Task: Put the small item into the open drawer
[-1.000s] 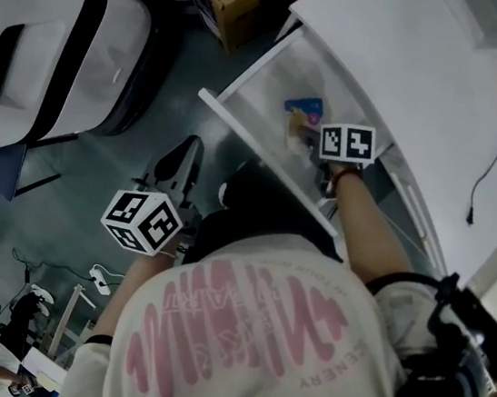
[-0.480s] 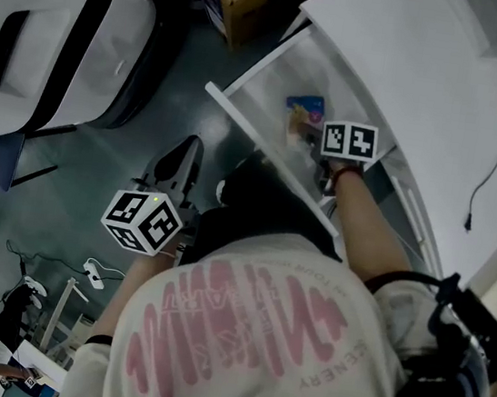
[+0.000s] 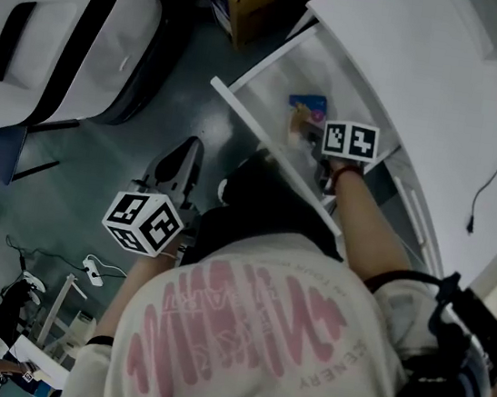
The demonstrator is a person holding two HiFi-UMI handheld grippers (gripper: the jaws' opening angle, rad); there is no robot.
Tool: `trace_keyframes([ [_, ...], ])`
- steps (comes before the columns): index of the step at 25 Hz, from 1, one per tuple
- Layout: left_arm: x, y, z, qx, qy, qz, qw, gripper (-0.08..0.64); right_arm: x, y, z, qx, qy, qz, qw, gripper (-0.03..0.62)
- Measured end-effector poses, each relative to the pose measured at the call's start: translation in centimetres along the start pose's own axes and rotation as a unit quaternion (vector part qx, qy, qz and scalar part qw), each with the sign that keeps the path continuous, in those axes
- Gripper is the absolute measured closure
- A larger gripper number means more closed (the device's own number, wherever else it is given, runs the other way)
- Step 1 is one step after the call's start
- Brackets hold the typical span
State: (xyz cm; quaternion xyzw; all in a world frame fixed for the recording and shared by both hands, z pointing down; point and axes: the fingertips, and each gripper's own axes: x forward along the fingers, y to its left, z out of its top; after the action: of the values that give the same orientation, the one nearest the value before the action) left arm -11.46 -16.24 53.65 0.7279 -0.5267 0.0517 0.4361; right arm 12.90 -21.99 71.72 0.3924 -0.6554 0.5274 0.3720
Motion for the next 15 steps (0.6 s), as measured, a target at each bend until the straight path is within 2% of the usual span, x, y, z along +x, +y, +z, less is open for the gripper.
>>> trace_keyframes([
  [15, -0.43, -0.33, -0.67, 0.001, 0.002, 0.0, 1.0, 0.53, 0.09, 0.11, -0.1, -0.005, -0.004, -0.008, 1.0, 0.331],
])
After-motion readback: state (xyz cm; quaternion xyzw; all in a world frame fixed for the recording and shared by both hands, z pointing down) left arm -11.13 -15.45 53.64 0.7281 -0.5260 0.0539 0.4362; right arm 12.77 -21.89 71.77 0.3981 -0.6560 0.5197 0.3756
